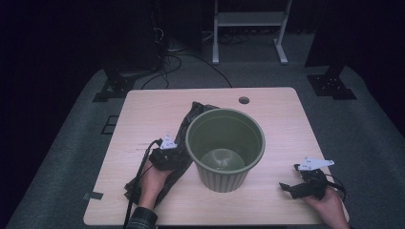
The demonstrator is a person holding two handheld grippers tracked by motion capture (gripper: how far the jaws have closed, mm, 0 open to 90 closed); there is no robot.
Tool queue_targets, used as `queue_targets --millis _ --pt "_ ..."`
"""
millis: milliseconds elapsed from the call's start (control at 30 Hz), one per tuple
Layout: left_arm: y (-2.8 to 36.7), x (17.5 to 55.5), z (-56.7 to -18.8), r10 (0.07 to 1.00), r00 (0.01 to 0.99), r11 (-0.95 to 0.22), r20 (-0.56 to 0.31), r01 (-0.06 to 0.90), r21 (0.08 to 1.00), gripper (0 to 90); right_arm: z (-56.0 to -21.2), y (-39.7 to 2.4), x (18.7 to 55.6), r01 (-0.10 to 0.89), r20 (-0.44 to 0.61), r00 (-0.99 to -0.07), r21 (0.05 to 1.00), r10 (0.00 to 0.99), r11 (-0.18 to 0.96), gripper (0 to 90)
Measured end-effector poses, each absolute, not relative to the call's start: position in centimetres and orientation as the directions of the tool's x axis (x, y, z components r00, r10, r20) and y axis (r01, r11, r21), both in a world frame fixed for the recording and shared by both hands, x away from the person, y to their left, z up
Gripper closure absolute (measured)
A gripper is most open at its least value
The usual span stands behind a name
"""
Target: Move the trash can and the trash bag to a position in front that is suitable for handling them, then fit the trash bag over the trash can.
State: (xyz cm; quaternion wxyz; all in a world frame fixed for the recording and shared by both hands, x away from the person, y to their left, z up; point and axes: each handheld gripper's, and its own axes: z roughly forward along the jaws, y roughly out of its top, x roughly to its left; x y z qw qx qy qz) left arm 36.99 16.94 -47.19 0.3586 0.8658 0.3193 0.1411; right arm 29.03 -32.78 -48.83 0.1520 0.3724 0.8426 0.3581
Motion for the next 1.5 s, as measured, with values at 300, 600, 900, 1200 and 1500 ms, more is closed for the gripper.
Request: queue_targets --millis 300,600,900,1200,1500 --pt "18.2 35.6 -47.0 0.584 0.812 -0.576 -0.004 0.418 0.703 89.0 -48.8 -32.8 29.0 0.519 0.011 -0.676 0.717 0.737 0.465 1.8" --pt "20.6 33.1 -46.9 0.569 0.821 -0.560 -0.044 0.426 0.711 89.2 -48.8 -32.8 29.0 0.519 0.011 -0.675 0.717 0.737 0.465 1.9" --pt "22.6 30.7 -45.7 0.554 0.831 -0.531 -0.053 0.402 0.746 89.1 -48.8 -32.8 29.0 0.520 0.010 -0.675 0.717 0.738 0.465 1.9" --pt "23.7 28.6 -44.3 0.514 0.856 -0.521 -0.046 0.355 0.776 89.1 -48.8 -32.8 29.1 0.525 0.010 -0.666 0.716 0.746 0.459 1.8" --pt "23.1 27.6 -41.9 0.450 0.893 -0.506 -0.023 0.276 0.817 89.2 -48.8 -32.8 29.1 0.525 0.010 -0.666 0.716 0.746 0.459 1.8"
